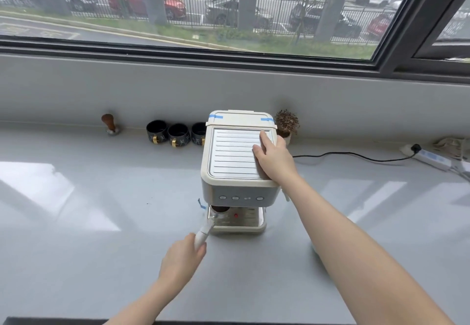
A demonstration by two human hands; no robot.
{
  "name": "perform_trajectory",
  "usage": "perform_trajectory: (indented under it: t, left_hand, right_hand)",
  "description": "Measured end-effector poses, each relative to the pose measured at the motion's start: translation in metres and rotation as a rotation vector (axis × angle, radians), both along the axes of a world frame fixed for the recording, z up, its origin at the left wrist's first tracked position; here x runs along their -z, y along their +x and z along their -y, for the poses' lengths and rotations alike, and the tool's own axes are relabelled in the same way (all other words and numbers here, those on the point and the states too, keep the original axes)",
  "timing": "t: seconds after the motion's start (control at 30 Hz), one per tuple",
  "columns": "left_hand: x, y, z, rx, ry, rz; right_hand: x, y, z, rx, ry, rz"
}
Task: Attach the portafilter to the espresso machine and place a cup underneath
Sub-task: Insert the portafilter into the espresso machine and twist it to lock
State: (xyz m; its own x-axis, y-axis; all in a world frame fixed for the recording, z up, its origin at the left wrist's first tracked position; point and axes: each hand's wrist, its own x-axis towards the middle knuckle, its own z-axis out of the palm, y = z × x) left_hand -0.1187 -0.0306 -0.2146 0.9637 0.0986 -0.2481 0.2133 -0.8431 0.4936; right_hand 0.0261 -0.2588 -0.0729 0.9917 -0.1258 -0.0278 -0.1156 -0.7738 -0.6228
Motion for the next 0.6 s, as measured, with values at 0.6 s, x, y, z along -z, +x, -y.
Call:
perform_trajectory:
  t: [0.6]
  left_hand:
    - [-0.035, 0.069, 0.018, 0.037, -0.069, -0.062]
  right_hand:
    - [0.004, 0.001, 0.0, -0.018, -0.034, -0.005]
